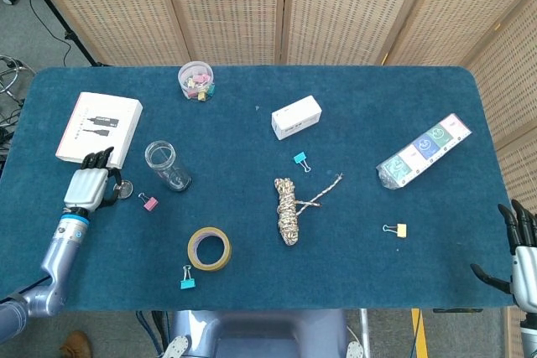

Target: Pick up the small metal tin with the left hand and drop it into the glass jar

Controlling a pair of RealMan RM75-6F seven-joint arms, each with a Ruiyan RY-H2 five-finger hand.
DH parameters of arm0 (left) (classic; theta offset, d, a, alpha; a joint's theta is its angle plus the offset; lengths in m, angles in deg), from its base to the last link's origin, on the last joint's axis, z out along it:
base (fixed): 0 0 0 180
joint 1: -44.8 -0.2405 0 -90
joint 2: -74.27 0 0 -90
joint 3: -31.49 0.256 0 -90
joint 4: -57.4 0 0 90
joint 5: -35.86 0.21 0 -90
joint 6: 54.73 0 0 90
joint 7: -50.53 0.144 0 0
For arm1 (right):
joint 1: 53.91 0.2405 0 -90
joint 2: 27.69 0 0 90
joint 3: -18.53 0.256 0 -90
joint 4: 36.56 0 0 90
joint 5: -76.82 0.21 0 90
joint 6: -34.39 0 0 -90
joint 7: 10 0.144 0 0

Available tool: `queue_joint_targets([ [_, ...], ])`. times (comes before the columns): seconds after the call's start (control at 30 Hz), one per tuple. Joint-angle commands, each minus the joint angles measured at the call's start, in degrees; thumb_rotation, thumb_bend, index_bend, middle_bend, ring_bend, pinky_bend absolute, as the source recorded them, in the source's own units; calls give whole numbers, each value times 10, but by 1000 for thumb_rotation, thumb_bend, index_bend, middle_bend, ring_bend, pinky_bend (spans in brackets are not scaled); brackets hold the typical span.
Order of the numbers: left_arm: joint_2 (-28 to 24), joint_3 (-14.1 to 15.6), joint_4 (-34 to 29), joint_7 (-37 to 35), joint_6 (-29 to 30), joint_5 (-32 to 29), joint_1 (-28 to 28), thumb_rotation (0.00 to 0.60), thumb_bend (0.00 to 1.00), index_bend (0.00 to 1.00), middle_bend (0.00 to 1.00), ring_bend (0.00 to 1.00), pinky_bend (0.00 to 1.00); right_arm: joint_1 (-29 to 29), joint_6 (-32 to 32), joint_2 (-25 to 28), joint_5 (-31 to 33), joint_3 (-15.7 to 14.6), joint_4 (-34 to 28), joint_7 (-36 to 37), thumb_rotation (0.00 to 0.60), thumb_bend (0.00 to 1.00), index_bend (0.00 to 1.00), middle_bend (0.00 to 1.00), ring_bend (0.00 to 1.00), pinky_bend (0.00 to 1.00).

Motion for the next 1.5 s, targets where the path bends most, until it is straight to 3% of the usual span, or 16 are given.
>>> queue_joint_targets([
  [0.03,1,0,0,2,-1,-2,0,600,397,555,0,0,0,0,0,0,0,0,0,1,600,0,0,0,0,0],
  [0.4,4,1,-1,14,5,-4,-2,600,444,636,0,0,0,-1,-1,2,0,0,-1,5,600,0,0,0,0,0],
  [0.77,-21,2,-38,7,20,7,-7,600,478,641,0,0,0,0,1,2,-1,0,-2,4,600,0,0,0,0,0],
  [1.3,-153,10,-198,-70,130,107,-37,600,481,646,0,0,0,0,0,1,-1,-1,-5,2,600,0,0,0,0,0],
  [1.5,-197,-5,-258,-72,158,119,-37,600,481,646,0,0,0,0,1,2,0,-1,-6,3,600,0,0,0,0,0],
])
